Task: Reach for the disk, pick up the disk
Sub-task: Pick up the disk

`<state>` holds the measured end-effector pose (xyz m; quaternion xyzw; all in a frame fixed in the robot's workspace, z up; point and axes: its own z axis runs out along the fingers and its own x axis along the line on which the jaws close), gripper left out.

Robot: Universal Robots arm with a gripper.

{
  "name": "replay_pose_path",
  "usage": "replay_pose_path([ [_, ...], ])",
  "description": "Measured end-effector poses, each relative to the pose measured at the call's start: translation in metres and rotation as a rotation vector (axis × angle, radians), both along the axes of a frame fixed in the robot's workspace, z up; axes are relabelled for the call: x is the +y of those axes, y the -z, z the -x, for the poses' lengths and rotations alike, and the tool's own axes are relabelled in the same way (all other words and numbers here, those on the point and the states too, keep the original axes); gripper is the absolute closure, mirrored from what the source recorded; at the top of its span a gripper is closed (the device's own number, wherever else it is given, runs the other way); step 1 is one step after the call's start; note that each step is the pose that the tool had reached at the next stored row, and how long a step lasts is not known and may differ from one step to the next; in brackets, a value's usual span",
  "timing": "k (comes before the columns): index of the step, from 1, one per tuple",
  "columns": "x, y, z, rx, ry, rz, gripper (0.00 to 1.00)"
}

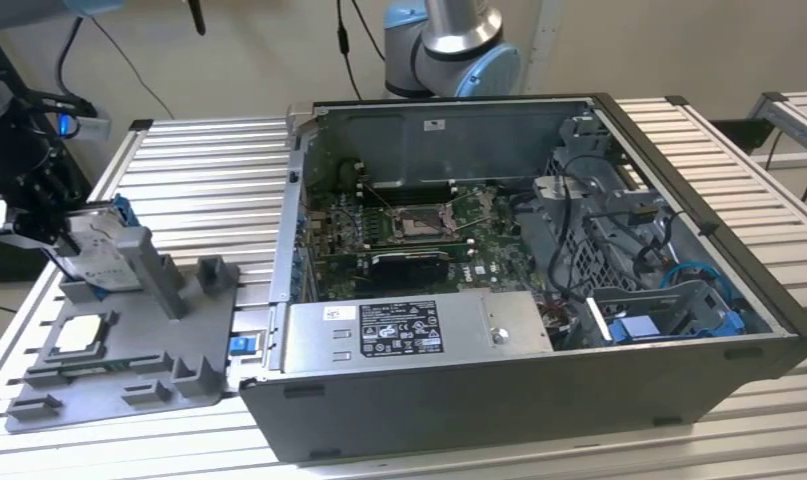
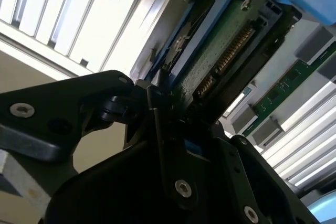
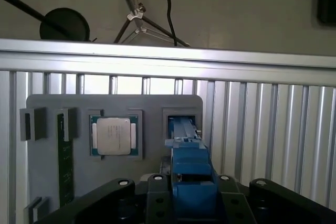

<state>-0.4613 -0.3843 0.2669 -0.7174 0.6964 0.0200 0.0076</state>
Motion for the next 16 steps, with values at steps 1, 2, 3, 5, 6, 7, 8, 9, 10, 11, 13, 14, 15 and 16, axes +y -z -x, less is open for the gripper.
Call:
replay_pose_path([
  [1, -0.0001, -0.0001, 0.000, 0.0001, 0.000, -0.0117, 1.00],
  [2, 0.0000, -0.0001, 0.000, 0.0000, 0.000, -0.0232, 1.00],
  [3, 0.0001, -0.0001, 0.000, 0.0000, 0.000, -0.0256, 1.00],
  [5, 0.0001, -0.0001, 0.000, 0.0000, 0.000, -0.0255, 1.00],
  [6, 0.0001, 0.0000, 0.000, 0.0000, 0.000, -0.0255, 1.00],
  [7, 0.0001, 0.0000, 0.000, -0.0001, 0.000, -0.0255, 1.00],
  [8, 0.0000, -0.0006, 0.000, -0.0003, 0.000, -0.0255, 1.00],
  [9, 0.0001, -0.0017, 0.000, -0.0005, 0.000, -0.0256, 1.00],
  [10, 0.0001, -0.0035, 0.000, -0.0003, 0.000, -0.0256, 1.00],
  [11, 0.0001, -0.0056, 0.000, -0.0001, 0.000, -0.0254, 1.00],
  [13, 0.0001, -0.0088, 0.000, -0.0001, 0.000, -0.0254, 1.00],
  [14, 0.0001, -0.0100, 0.000, -0.0001, 0.000, -0.0255, 1.00],
  [15, 0.0001, -0.0112, 0.000, -0.0001, 0.000, -0.0255, 1.00],
  [16, 0.0001, -0.0123, 0.000, -0.0002, 0.000, -0.0255, 1.00],
])
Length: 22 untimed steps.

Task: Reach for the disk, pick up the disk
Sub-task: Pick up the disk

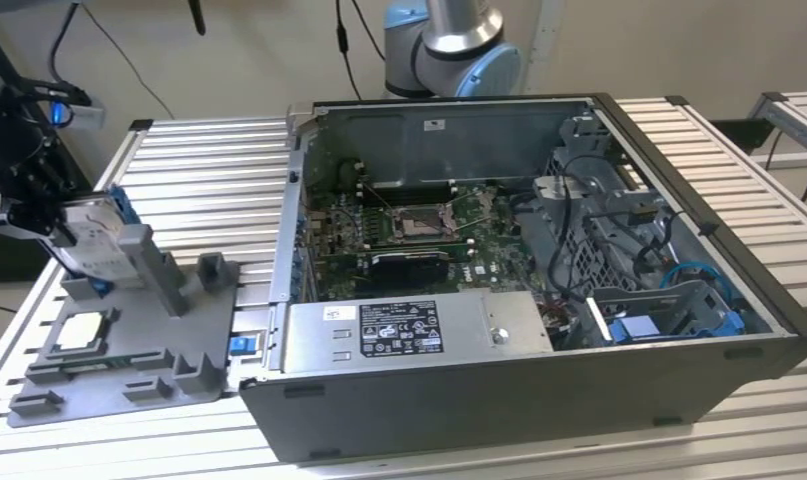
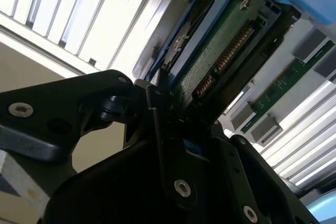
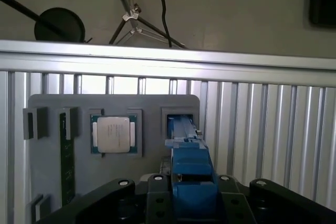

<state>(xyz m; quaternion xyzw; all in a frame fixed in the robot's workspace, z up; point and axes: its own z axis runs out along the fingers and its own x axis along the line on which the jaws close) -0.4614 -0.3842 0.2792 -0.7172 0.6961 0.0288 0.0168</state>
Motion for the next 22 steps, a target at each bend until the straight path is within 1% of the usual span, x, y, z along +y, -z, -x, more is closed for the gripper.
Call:
replay_pose_path([
  [7, 0.0000, -0.0081, 0.000, 0.0000, 0.000, 0.0000, 1.00],
  [22, 0.0000, -0.0119, 0.000, 0.0002, 0.000, 0.0001, 1.00],
])
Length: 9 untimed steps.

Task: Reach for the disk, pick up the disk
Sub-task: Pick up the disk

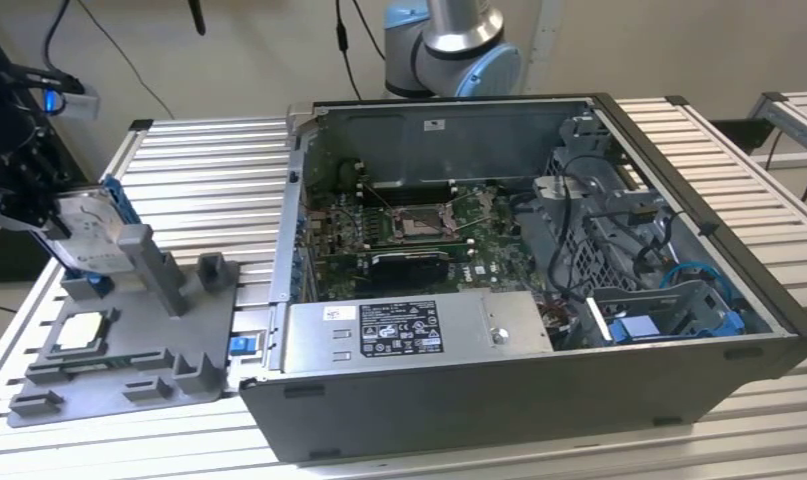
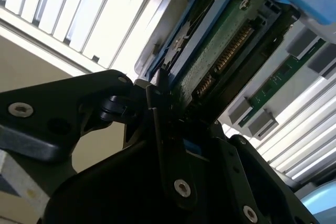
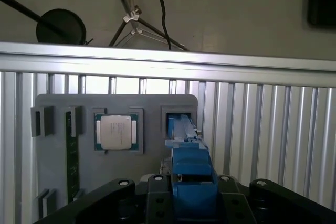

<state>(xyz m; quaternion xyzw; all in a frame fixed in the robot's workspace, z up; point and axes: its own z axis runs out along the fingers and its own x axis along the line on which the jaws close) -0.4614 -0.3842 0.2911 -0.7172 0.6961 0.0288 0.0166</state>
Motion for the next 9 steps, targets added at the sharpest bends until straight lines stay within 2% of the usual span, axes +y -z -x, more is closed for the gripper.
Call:
replay_pose_path([
  [9, 0.0000, -0.0017, 0.0000, -0.0003, 0.000, -0.0001, 1.00],
])
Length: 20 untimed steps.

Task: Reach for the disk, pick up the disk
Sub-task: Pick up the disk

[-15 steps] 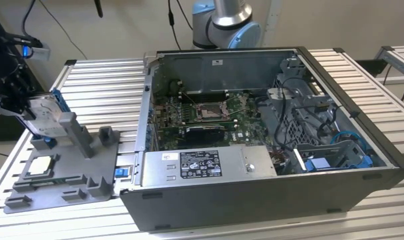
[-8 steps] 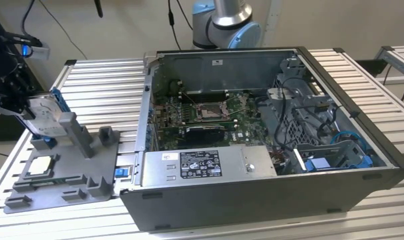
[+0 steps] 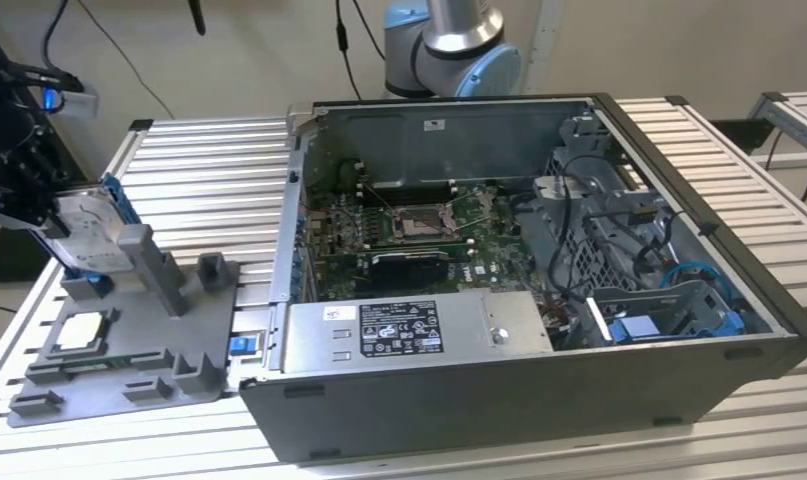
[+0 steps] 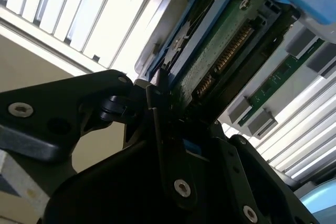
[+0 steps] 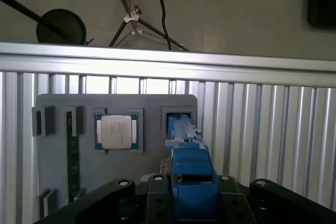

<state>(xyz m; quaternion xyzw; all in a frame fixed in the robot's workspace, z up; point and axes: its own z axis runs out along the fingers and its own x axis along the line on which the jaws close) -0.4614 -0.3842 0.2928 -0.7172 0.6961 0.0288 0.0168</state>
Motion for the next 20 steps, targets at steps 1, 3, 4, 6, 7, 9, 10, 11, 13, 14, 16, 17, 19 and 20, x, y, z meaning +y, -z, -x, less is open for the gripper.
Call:
replay_pose_path([
  [1, 0.0000, -0.0001, 0.0000, -0.0001, 0.000, 0.0000, 1.00],
  [3, 0.0000, -0.0005, 0.0000, 0.0000, 0.000, 0.0000, 1.00],
  [4, 0.0000, -0.0006, 0.0000, 0.0000, 0.000, 0.0000, 1.00],
  [6, 0.0000, -0.0013, 0.0000, 0.0000, 0.000, 0.0000, 1.00],
  [7, 0.0000, -0.0013, 0.0000, 0.0000, 0.000, 0.0000, 1.00],
  [9, 0.0000, -0.0014, 0.0000, 0.0000, 0.000, 0.0000, 1.00],
  [10, 0.0000, -0.0015, 0.0000, 0.0000, 0.000, 0.0001, 1.00],
  [11, 0.0000, -0.0017, 0.0000, 0.0001, 0.000, 0.0001, 1.00],
  [13, 0.0000, -0.0020, 0.0000, 0.0001, 0.000, 0.0001, 1.00],
  [14, 0.0000, -0.0024, 0.0000, 0.0002, 0.000, 0.0001, 1.00],
  [16, 0.0000, -0.0037, 0.0000, 0.0004, 0.000, 0.0002, 1.00],
  [17, 0.0000, -0.0045, 0.0000, 0.0002, 0.000, 0.0001, 1.00],
  [19, 0.0000, -0.0073, 0.0001, 0.0002, 0.000, 0.0001, 1.00],
  [20, 0.0000, -0.0089, 0.0001, 0.0001, 0.000, 0.0001, 1.00],
])
